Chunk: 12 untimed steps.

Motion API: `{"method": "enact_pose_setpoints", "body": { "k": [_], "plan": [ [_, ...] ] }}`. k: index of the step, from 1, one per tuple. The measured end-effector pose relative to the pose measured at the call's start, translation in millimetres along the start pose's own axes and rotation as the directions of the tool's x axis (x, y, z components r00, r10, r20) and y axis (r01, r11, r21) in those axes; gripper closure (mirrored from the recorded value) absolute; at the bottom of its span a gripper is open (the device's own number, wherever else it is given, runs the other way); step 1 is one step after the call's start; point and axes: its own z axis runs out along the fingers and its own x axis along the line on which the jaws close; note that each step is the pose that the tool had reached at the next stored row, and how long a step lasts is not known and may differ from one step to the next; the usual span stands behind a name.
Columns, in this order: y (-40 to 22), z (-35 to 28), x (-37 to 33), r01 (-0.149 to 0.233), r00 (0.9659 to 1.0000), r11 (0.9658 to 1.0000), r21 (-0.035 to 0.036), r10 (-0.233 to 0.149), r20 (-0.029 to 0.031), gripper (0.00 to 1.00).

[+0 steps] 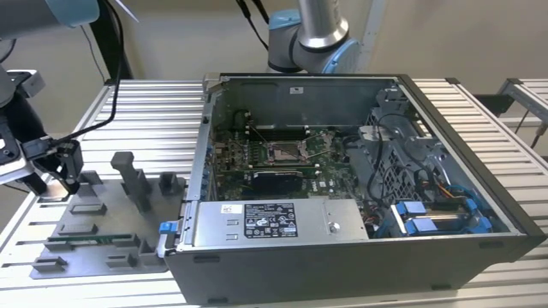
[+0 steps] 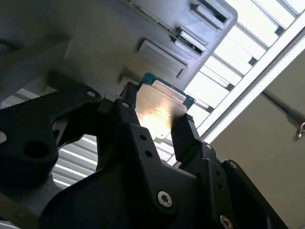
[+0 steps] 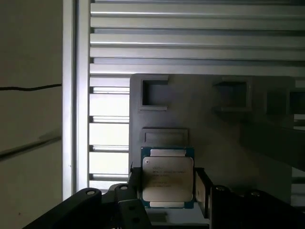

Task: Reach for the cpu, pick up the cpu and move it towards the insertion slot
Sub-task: 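Pick up the cpu and move it towards the insertion slot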

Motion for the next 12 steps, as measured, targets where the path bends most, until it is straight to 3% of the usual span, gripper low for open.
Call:
{"method": "enact_pose_setpoints", "body": {
  "k": [12],
  "plan": [
    [0.5, -15.7, 0.0, 0.0, 1.0, 1.0, 0.0003, 0.0, 0.0, 1.0]
  ]
}}
